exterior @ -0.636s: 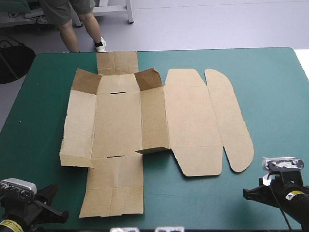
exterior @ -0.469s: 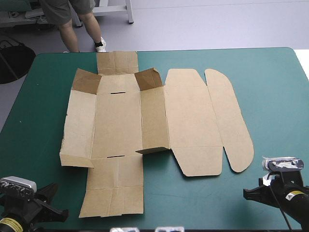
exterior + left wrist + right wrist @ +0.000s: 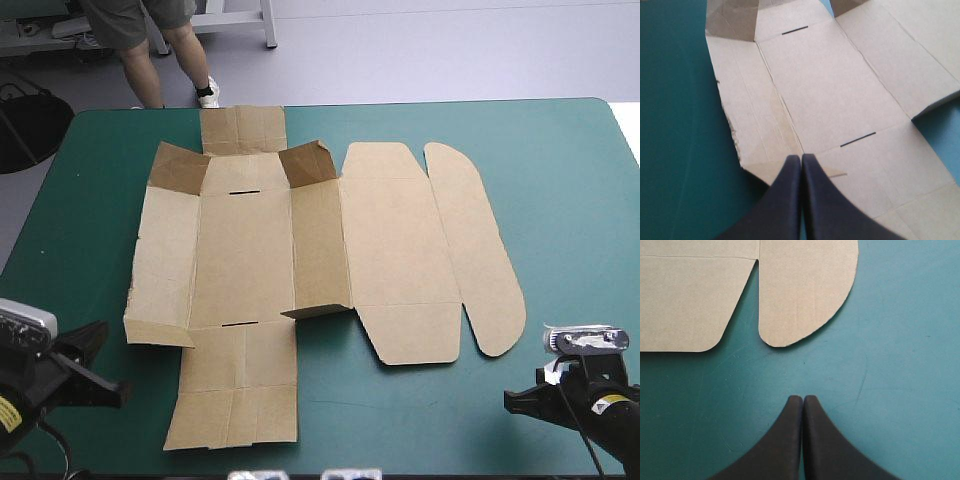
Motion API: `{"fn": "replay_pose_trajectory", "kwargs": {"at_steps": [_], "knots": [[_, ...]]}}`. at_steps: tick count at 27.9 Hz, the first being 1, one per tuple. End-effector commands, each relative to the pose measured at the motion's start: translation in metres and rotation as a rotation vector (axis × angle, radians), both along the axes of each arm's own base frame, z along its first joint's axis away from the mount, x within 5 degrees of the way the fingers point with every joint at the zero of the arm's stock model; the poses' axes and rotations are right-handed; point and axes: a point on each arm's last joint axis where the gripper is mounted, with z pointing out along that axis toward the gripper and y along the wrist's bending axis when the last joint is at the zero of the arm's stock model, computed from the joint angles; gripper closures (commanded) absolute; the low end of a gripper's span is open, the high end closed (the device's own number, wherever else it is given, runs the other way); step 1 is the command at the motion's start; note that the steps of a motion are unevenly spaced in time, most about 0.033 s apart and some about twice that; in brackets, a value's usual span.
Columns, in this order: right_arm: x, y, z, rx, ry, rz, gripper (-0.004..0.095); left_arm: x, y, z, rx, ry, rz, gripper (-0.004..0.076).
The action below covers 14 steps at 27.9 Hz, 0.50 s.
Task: Fold the box
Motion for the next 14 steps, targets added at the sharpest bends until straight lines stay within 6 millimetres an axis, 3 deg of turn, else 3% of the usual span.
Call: {"fn": "replay_pose_trajectory", "kwargs": {"at_steps": [1, 6, 9, 14], "knots": [[0.004, 0.000, 0.010, 0.003, -0.068, -0.006, 0.0921, 0.022, -0.011, 0.036, -0.016, -0.101, -0.012, 0.0733], [0.004, 0.000, 0.010, 0.003, -0.068, -0.006, 0.0921, 0.056, -0.025, 0.060, 0.025, -0.126, -0.002, 0.0733], [0.004, 0.000, 0.010, 0.003, -0.068, -0.006, 0.0921, 0.087, -0.037, 0.065, 0.082, -0.098, 0.023, 0.0733], [0.004, 0.000, 0.010, 0.003, -0.068, -0.006, 0.0921, 0.122, -0.049, 0.069, 0.129, -0.107, 0.072, 0.0733]]}}
